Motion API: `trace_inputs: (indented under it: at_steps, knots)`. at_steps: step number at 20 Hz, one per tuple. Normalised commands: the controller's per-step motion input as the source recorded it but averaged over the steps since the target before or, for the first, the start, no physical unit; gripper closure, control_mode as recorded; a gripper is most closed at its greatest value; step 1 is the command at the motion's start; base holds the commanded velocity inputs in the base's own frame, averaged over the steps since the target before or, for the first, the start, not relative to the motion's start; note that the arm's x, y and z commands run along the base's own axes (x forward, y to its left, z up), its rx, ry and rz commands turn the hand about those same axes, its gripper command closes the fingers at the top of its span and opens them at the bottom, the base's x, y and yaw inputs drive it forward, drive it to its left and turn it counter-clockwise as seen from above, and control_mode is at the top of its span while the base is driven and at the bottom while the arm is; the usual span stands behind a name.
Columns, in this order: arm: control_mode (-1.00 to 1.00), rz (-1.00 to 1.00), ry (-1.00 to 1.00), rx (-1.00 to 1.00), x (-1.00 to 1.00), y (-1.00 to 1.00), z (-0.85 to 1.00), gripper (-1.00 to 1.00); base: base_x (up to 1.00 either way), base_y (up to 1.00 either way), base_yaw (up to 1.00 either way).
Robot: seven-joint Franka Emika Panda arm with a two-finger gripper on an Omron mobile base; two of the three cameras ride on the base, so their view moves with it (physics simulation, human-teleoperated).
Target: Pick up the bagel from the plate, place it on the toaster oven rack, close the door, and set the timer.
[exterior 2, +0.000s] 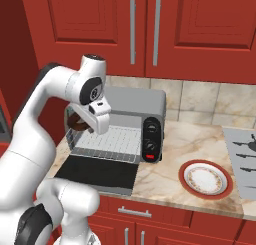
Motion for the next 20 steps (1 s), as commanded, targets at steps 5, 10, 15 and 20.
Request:
trace_inputs:
  at_steps: [5,10,15,20]
  knots:
    - [-1.00,-0.10,0.00,0.00,0.01,0.00,-0.30,1.00,0.00,0.00,0.00]
    - [-1.00,-0.06,0.00,0.00,0.01,-0.02,-0.25,1.00,0.00,0.00,0.00]
    - [-1.00,-0.03,0.00,0.00,0.14,0.00,-0.24,1.00,0.00,0.00,0.00]
    - [-1.00,0.00,-0.01,0.00,0.19,0.00,-0.23,1.00,0.00,0.00,0.00]
